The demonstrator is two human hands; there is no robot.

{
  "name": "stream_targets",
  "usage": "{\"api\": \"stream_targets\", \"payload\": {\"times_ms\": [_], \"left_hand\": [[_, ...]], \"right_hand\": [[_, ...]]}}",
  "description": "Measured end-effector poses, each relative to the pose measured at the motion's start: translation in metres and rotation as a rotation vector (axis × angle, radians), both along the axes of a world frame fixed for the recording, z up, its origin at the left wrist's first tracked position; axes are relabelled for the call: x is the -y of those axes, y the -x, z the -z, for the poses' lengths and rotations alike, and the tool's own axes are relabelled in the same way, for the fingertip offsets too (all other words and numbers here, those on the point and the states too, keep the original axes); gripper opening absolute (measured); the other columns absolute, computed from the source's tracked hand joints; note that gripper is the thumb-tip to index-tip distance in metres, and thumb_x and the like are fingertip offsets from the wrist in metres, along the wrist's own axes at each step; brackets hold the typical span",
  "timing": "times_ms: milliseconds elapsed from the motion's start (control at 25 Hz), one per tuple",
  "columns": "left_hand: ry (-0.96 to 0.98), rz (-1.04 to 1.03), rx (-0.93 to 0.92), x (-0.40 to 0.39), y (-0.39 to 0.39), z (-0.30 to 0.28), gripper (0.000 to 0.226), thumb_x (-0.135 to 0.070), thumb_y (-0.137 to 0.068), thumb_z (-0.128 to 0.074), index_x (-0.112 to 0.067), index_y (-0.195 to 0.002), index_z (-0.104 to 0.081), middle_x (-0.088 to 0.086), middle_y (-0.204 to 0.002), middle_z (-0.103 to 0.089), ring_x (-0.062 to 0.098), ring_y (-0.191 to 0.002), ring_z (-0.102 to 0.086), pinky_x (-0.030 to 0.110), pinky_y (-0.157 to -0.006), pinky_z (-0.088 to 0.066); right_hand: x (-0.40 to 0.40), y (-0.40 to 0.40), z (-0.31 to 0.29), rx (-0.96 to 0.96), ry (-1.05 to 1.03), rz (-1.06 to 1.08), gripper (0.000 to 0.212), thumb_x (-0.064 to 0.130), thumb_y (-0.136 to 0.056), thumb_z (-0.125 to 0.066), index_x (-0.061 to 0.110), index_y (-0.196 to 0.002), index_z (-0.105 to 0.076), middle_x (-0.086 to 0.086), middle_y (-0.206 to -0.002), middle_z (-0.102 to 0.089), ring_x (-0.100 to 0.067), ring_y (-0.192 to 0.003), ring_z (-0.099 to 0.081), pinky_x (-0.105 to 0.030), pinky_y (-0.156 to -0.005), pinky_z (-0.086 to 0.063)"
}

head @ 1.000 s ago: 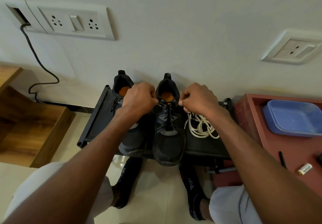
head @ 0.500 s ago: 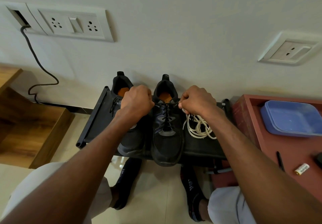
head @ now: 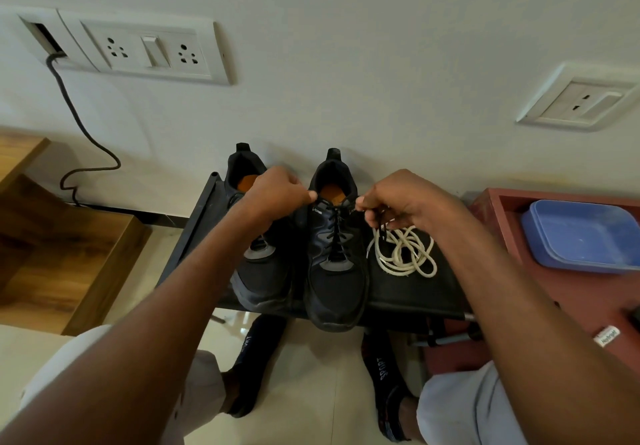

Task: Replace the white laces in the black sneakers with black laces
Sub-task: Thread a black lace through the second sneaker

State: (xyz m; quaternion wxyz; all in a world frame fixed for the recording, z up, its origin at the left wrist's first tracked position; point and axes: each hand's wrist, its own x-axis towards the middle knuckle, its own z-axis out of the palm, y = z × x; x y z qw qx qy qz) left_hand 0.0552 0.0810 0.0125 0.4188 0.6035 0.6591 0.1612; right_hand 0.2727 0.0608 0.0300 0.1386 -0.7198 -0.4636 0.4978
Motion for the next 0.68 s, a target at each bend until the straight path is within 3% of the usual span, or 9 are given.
{"api": "stream_targets", "payload": {"times_ms": [120, 280, 440, 560, 680], "left_hand": [[0.102, -0.101, 0.426, 0.003, -0.008, -0.005, 0.015, -0.016, -0.09, -0.074, -0.007, -0.087, -0.064, 0.015, -0.083, -0.059, 0.026, -0.079, -0.055, 0.038, -0.074, -0.047], [0.101, -0.173, 0.656, 0.008, -0.027, 0.004, 0.014, -0.013, -0.09, -0.071, -0.008, -0.081, -0.061, 0.02, -0.083, -0.065, 0.032, -0.078, -0.056, 0.037, -0.065, -0.045], [0.092, -0.252, 0.753, 0.006, -0.028, 0.01, 0.028, -0.027, -0.102, -0.065, -0.012, -0.079, -0.061, 0.005, -0.069, -0.067, 0.026, -0.079, -0.067, 0.029, -0.064, -0.052], [0.115, -0.215, 0.795, 0.006, -0.026, 0.006, 0.032, -0.037, -0.103, -0.061, -0.011, -0.086, -0.064, 0.003, -0.069, -0.06, 0.022, -0.074, -0.06, 0.027, -0.063, -0.053], [0.115, -0.126, 0.776, 0.005, -0.023, 0.006, 0.029, -0.033, -0.106, -0.056, -0.009, -0.1, -0.07, 0.008, -0.081, -0.06, 0.022, -0.077, -0.06, 0.029, -0.064, -0.053]], "right_hand": [[-0.002, -0.001, -0.008, -0.31, 0.034, 0.029, 0.013, 0.024, -0.095, -0.073, 0.013, -0.098, -0.078, -0.001, -0.093, -0.078, -0.016, -0.087, -0.073, -0.034, -0.081, -0.051], [-0.001, 0.02, 0.0, -0.516, -0.024, 0.223, 0.016, 0.028, -0.094, -0.075, 0.012, -0.097, -0.074, -0.003, -0.096, -0.075, -0.015, -0.082, -0.07, -0.03, -0.071, -0.052], [-0.001, 0.027, 0.003, -0.693, 0.017, 0.395, 0.019, 0.037, -0.097, -0.072, 0.019, -0.09, -0.069, 0.001, -0.091, -0.079, -0.012, -0.076, -0.071, -0.028, -0.068, -0.049], [0.001, 0.029, 0.002, -0.647, -0.033, 0.363, 0.014, 0.031, -0.101, -0.067, 0.019, -0.101, -0.075, 0.002, -0.09, -0.079, -0.01, -0.073, -0.07, -0.026, -0.067, -0.047], [0.002, 0.033, 0.003, -0.582, -0.101, 0.318, 0.015, 0.017, -0.103, -0.064, 0.017, -0.113, -0.075, 0.002, -0.088, -0.076, -0.009, -0.07, -0.067, -0.025, -0.062, -0.046]]}}
